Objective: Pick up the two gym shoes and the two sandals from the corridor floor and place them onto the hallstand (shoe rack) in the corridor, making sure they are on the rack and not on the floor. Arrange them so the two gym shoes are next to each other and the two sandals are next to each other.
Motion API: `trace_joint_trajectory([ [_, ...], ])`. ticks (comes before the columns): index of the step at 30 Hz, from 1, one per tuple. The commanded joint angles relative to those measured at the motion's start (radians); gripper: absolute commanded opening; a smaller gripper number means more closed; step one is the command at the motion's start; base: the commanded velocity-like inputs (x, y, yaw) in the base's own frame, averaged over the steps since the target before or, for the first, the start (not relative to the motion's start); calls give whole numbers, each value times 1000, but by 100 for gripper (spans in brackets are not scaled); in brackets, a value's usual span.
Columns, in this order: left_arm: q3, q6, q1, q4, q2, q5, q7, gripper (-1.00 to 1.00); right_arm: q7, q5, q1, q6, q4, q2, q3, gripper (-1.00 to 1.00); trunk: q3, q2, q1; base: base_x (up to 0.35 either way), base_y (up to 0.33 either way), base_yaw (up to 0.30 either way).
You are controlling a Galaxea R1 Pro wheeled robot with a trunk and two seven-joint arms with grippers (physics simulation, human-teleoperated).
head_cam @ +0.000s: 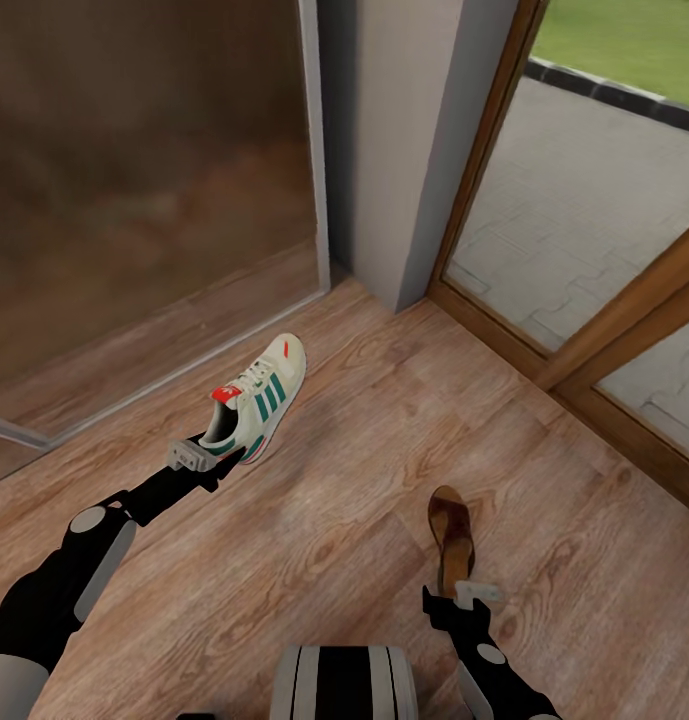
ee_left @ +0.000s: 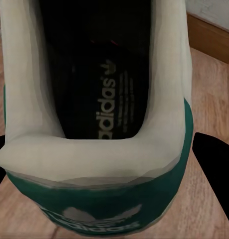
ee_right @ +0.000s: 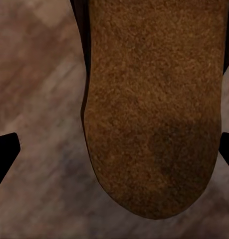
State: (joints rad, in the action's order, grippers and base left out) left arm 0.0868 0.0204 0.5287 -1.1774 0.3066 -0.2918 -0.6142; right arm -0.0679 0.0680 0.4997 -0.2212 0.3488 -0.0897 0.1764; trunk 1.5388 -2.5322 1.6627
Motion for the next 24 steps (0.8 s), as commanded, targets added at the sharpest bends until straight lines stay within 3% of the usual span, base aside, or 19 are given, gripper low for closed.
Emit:
trace_joint_trajectory([
  [1,2,2,1,1,1,-6,-1,-100,-2,7,0,-3,-1,-1,5,100,1,0,0,0,0,26],
  [16,2,2,1,1,2,-6,-1,-100,-1,7,0,-4,1,-1,5,100,7,0,0,0,0,-53],
  [24,2,2,1,1,1,-6,-1,-100,-1,7,0,-3,1,-1,5,100,29,-1,2,0,0,-7],
])
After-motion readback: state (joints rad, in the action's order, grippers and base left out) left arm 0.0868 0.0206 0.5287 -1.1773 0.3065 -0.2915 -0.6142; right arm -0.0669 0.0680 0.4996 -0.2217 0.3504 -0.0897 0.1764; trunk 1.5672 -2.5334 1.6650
